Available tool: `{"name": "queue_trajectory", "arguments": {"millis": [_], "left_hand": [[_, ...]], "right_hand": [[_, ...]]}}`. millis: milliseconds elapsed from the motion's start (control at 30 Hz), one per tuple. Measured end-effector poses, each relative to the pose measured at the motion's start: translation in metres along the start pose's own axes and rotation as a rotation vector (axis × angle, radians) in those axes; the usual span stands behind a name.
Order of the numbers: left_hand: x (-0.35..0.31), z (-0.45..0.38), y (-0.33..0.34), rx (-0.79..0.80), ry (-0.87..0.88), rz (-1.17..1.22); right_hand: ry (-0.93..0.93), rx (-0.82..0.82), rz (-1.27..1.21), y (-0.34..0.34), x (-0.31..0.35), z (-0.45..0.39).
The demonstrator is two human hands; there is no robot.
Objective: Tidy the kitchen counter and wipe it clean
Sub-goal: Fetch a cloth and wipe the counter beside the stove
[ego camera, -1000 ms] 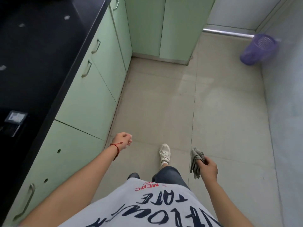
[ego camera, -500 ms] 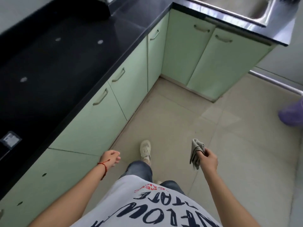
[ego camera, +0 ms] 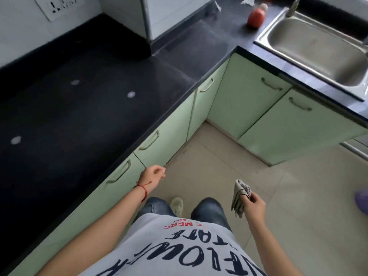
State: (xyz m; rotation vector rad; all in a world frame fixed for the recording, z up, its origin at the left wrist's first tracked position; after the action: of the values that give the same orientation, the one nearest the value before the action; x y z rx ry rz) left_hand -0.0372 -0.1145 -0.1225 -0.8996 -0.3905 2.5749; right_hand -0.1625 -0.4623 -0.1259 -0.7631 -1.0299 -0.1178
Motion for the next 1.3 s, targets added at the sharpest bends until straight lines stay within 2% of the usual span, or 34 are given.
{"name": "queue_trajectory", "arguments": {"millis": [67, 167, 233, 300, 400, 500, 567, 700, 767, 867, 1000, 1133, 1300], "left_hand": [[-0.052, 0.006, -0.008, -0.074, 0.177, -0.081], [-0.108, 0.01, -0.032, -0.283, 0.404, -0.09], [-0.122, 0.002, -0.05, -0.409, 0.474, -0.06], [-0.126, -0.01, -0.07, -0.536, 0.461, -0.045], [-0.123, -0.016, -0.102, -0.808, 0.39, -0.044], [-0.105, -0.025, -0.124, -0.975, 0.164, -0.088], [-0.088, -0.031, -0.13, -0.998, -0.018, -0.146], [-0.053, -0.038, -0.138, -0.962, -0.309, -0.196], [-0.041, -0.036, -0.142, -0.964, -0.35, -0.236], [-0.031, -0.032, -0.148, -0.949, -0.311, -0.292], [-0.026, -0.03, -0.153, -0.917, -0.3, -0.349], [-0.023, -0.031, -0.152, -0.911, -0.318, -0.377], [-0.022, -0.033, -0.153, -0.923, -0.335, -0.399]], "right_hand": [[-0.059, 0.035, -0.011, 0.013, 0.033, -0.026], [-0.161, 0.111, -0.011, 0.041, 0.086, -0.068], [-0.233, 0.187, -0.025, 0.066, 0.126, -0.094], [-0.327, 0.244, -0.045, 0.091, 0.169, -0.119], [-0.499, 0.317, -0.045, 0.125, 0.243, -0.147], [-0.674, 0.406, -0.037, 0.16, 0.312, -0.165], [-0.834, 0.504, -0.008, 0.189, 0.352, -0.167], [-1.279, 0.699, 0.151, 0.25, 0.398, -0.143], [-1.455, 0.794, 0.213, 0.276, 0.396, -0.125], [-1.636, 0.929, 0.323, 0.305, 0.366, -0.099], [-1.67, 0.924, 0.458, 0.322, 0.34, -0.085], [-1.765, 0.84, 0.622, 0.348, 0.353, -0.071], [-1.761, 0.885, 0.592, 0.382, 0.372, -0.059]]}}
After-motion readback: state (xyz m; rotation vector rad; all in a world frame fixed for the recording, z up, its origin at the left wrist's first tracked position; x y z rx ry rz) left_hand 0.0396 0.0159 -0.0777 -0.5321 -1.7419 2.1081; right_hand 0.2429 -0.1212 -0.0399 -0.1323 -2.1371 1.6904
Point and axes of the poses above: each hand's wrist, its own z-axis away from the middle knuckle, its own y-axis out of the palm, x = y × z, the point moved 7 cm from there along -z, towards the middle knuckle, and after that the axes turned 14 degrees about -y, right-handed, at the moved point
